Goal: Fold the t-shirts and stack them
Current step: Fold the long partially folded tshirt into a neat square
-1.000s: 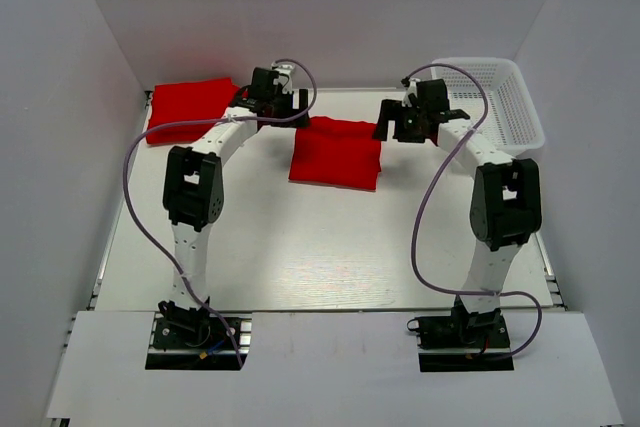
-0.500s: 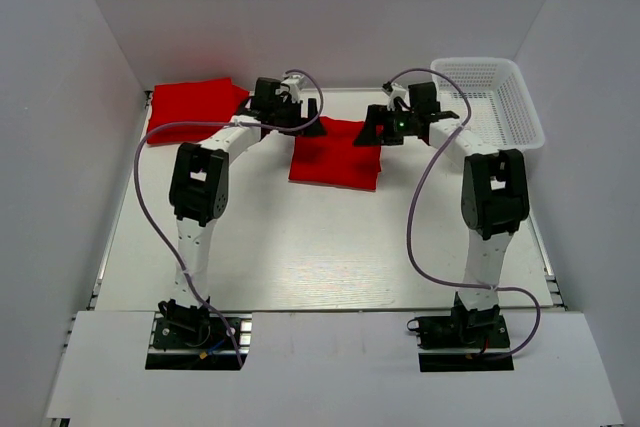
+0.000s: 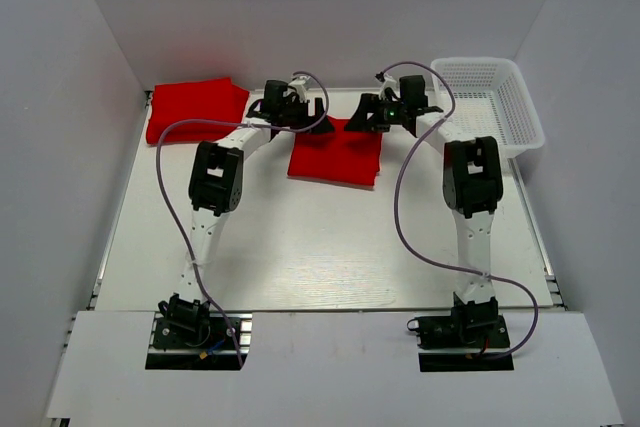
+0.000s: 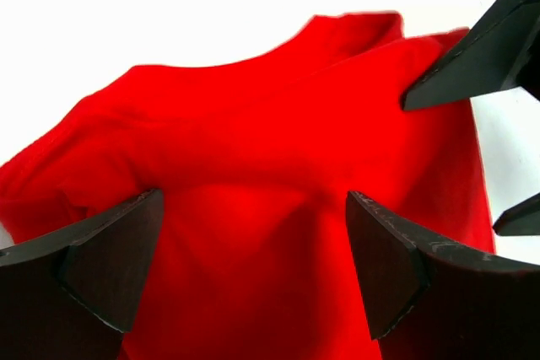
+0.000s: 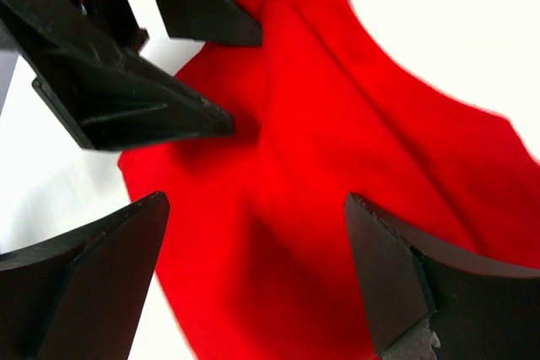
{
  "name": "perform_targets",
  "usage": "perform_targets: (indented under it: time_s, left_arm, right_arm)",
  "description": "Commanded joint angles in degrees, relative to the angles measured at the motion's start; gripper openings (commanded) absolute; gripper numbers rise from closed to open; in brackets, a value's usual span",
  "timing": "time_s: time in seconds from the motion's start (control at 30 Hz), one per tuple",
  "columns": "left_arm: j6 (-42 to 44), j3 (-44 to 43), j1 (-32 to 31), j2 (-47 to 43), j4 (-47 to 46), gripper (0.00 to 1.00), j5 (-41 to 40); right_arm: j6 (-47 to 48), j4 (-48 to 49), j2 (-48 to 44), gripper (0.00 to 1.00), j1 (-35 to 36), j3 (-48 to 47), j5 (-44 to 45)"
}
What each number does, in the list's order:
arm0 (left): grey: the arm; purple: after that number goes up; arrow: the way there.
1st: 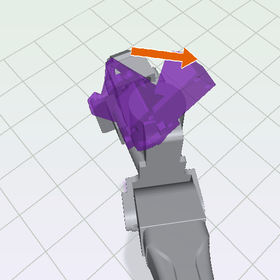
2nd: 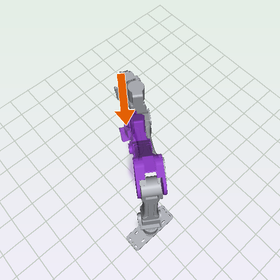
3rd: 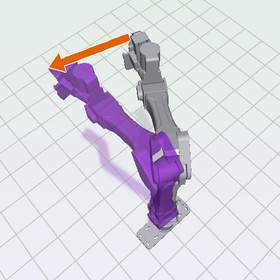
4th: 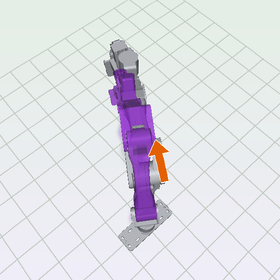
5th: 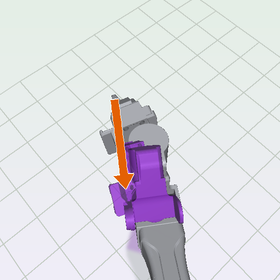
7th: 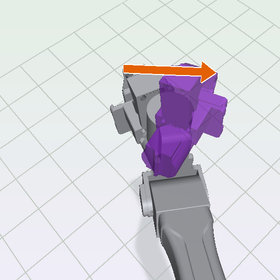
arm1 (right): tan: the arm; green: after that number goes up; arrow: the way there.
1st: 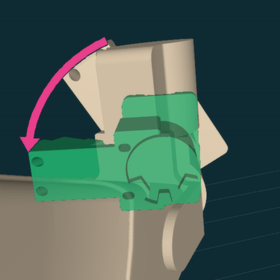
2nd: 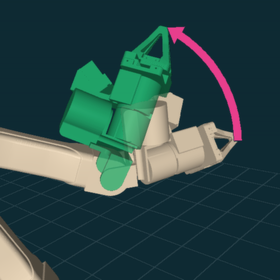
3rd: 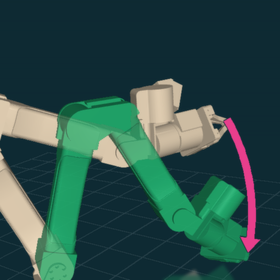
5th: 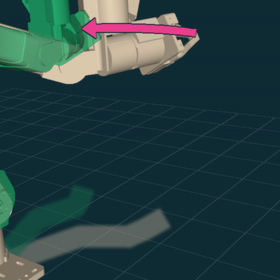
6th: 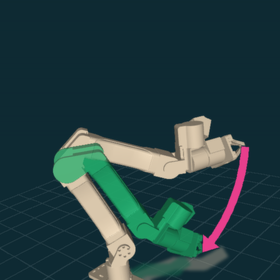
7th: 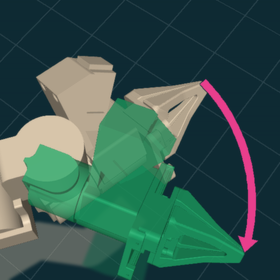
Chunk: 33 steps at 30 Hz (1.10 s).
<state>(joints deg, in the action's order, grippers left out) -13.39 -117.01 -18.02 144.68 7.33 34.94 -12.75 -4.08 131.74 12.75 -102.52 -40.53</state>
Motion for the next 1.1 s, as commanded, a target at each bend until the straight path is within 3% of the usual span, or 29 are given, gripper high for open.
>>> perform_targets:
  time_s: [0.0,0.23,0.4,0.63,0.9,1.07]
  left_arm:
    - [-1.7,-4.4,0.5,2.2,-1.5,1.00,-1.1]
    - [-2.5,-1.4,1.1,3.3,-2.9,1.00,-5.0]
    - [-2.0,1.3,1.1,2.8,-2.2,1.00,-7.6]
    - [-2.5,-0.3,1.6,1.3,-1.1,1.00,-5.3]
    - [1.9,-3.3,1.6,-11.1,4.4,1.00,-7.0]
    - [4.5,4.1,1.6,-20.8,8.7,1.00,-13.8]
  right_arm:
    - [-2.5,5.4,3.0,0.90,-0.6,-4.0,0.5]
    - [-9.4,7.5,7.1,0.90,-2.6,-2.6,7.4]
    - [-14.6,11.9,6.3,0.90,-4.6,7.2,12.4]
    - [-10.7,10.0,6.9,0.90,-5.3,4.5,5.6]
    - [2.3,-1.3,-9.9,0.90,-5.0,-0.3,9.3]
    - [5.5,-3.0,-20.6,0.90,-5.0,8.4,13.1]
